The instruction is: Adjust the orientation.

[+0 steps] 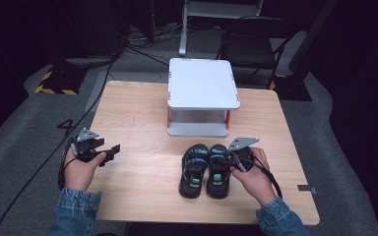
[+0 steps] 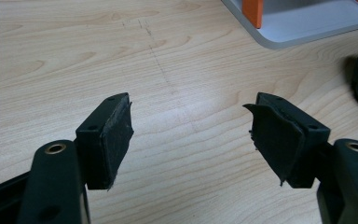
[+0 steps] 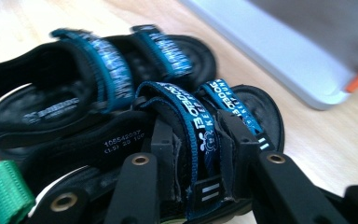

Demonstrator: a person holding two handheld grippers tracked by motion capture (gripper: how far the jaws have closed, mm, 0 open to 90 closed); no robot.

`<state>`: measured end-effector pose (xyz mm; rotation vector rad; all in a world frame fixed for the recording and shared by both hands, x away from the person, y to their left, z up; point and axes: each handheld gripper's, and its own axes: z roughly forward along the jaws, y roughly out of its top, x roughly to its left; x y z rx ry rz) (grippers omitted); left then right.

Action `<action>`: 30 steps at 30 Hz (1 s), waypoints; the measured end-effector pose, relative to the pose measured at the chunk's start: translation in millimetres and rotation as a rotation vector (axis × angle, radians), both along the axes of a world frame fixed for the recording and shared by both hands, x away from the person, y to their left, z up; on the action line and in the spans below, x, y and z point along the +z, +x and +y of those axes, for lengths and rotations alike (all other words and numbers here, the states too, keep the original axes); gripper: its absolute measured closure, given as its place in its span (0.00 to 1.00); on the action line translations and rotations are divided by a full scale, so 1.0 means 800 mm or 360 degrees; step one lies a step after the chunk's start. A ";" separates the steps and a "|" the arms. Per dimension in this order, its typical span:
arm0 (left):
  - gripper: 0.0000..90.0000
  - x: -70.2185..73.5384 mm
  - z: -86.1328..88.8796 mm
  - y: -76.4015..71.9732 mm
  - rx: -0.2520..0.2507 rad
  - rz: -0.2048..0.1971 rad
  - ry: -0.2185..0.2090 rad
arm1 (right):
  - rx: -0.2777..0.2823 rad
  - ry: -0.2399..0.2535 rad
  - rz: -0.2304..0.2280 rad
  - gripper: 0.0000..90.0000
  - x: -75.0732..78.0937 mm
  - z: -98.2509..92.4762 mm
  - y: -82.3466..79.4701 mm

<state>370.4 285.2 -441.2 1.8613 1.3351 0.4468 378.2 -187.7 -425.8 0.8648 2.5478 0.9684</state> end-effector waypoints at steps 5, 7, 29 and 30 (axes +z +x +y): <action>0.33 -0.001 -0.002 0.001 -0.0004 -0.0003 0.0004 | 0.0035 0.0112 0.0049 0.78 -0.009 -0.007 -0.003; 0.33 -0.001 -0.003 0.001 0.0001 -0.0003 -0.0002 | 0.0042 0.0144 0.0073 0.77 -0.010 -0.011 -0.004; 0.33 -0.004 -0.010 0.007 -0.0032 0.0012 0.0020 | -0.0112 0.0283 0.0032 0.65 0.012 -0.018 -0.051; 0.33 -0.005 -0.012 0.008 -0.0031 0.0017 0.0008 | -0.0119 0.0305 0.0051 0.66 0.015 -0.017 -0.054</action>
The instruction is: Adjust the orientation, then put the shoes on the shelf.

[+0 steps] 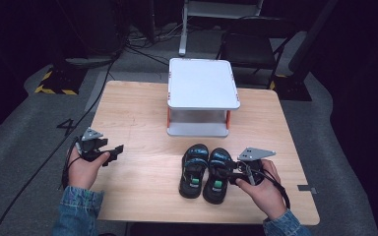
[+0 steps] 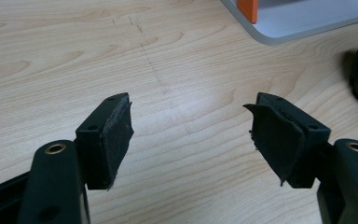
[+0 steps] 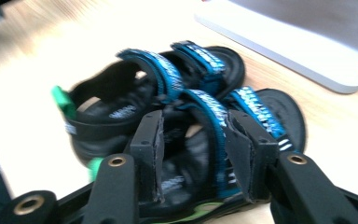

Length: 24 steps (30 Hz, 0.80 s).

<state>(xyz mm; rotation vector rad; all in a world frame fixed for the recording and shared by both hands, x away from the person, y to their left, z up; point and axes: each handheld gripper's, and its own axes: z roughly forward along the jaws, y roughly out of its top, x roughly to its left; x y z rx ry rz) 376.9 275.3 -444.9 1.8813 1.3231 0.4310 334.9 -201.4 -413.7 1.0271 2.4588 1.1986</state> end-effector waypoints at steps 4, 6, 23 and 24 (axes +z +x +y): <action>0.33 0.000 -0.005 0.006 -0.0016 -0.0006 -0.0008 | -0.0041 0.0064 0.0091 0.65 0.007 0.009 -0.013; 0.33 -0.001 -0.008 0.008 -0.0025 -0.0004 -0.0002 | -0.0050 0.0058 0.0136 0.61 0.006 0.014 -0.016; 0.33 -0.003 -0.011 0.008 -0.0040 0.0002 0.0031 | -0.0298 0.0228 0.0354 0.52 -0.018 0.054 0.002; 0.33 -0.003 -0.011 0.007 -0.0036 0.0008 0.0025 | -0.0308 0.0237 0.0366 0.52 -0.019 0.059 0.003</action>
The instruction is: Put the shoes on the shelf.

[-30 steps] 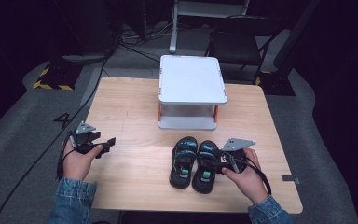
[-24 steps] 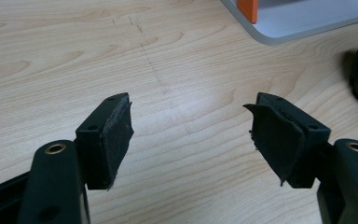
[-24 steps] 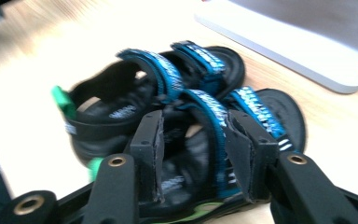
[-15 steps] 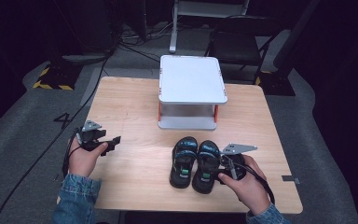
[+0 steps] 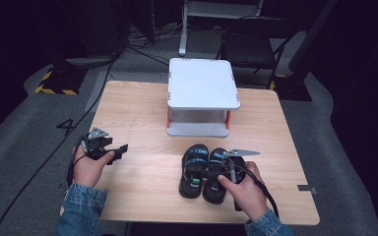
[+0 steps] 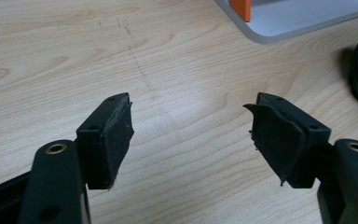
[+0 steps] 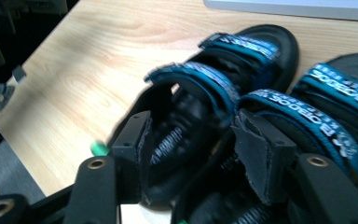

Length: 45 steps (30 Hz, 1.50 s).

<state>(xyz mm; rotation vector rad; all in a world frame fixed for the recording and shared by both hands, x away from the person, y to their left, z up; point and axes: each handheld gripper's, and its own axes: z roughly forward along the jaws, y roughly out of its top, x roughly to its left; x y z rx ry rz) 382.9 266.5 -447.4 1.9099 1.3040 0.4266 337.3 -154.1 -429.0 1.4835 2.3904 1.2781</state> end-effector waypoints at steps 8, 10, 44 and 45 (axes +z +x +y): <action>0.33 -0.002 -0.002 -0.001 -0.0007 -0.0004 0.0018 | -0.0038 -0.0106 0.0017 0.49 0.001 0.016 -0.001; 0.33 -0.001 -0.002 -0.002 -0.0010 -0.0003 0.0019 | -0.0038 -0.0177 -0.0007 0.49 -0.001 0.019 -0.006; 0.33 -0.005 0.004 -0.006 0.0002 0.0000 0.0030 | -0.0097 -0.0415 -0.0177 0.89 0.005 0.025 0.013; 0.33 -0.005 0.005 -0.008 0.0012 -0.0002 0.0027 | -0.0102 -0.0414 -0.0193 0.89 0.009 0.025 0.017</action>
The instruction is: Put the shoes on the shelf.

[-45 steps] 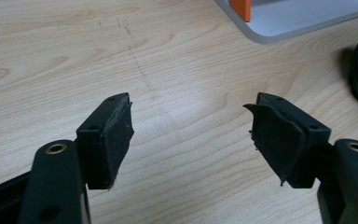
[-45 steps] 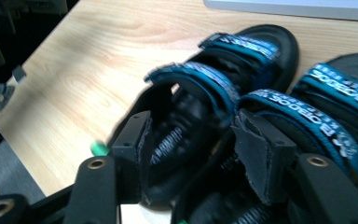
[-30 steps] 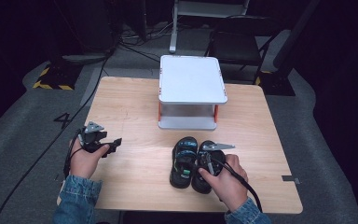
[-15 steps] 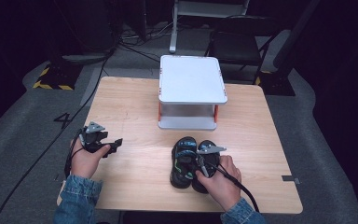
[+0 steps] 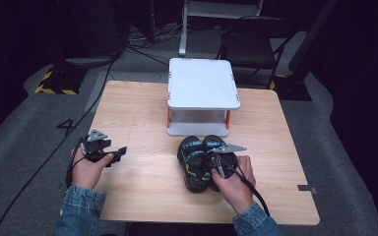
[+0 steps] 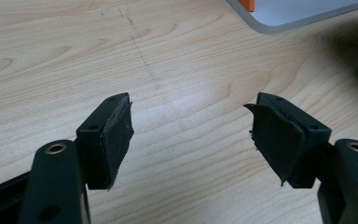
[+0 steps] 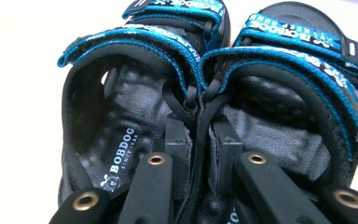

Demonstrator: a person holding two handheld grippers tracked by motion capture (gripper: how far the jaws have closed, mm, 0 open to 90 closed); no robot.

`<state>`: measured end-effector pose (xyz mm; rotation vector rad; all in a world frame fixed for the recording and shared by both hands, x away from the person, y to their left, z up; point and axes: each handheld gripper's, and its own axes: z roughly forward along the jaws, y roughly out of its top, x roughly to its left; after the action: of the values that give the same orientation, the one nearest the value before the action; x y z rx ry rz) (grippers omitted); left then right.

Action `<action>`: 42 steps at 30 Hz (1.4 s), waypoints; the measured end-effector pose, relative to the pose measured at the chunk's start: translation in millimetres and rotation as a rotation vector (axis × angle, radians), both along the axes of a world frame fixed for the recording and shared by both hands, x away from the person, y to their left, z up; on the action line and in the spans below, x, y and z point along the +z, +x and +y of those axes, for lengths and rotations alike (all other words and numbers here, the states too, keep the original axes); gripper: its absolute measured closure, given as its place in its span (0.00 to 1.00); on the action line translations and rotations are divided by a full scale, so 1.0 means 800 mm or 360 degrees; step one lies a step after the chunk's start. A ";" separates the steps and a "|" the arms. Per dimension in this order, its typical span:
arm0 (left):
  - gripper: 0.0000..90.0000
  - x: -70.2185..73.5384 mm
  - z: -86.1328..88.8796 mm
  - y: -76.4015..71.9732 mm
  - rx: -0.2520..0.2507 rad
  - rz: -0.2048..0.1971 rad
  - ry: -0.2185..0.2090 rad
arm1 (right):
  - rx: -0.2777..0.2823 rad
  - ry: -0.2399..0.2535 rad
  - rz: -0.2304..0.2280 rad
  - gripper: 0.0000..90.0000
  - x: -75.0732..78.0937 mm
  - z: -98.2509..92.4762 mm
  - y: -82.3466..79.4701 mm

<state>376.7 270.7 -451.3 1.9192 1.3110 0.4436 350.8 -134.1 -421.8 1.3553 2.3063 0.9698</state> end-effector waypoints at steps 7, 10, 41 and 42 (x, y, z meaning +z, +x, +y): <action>0.33 0.000 0.011 -0.013 0.0035 -0.0003 -0.0007 | -0.0027 -0.0004 -0.0079 0.89 0.021 0.006 0.038; 0.33 0.001 0.016 -0.018 0.0049 -0.0010 -0.0003 | -0.0044 -0.0033 -0.0114 0.89 0.025 0.012 0.061; 0.33 -0.004 0.013 -0.019 0.0033 0.0008 -0.0004 | -0.0198 0.0022 -0.0330 0.73 -0.034 0.037 0.184; 0.33 -0.003 0.012 -0.018 0.0025 0.0005 0.0003 | -0.0197 0.0025 -0.0421 0.63 -0.033 0.035 0.181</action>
<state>362.4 280.4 -454.0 1.9132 1.3289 0.4497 496.0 -105.9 -447.8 1.2730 2.0008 1.0593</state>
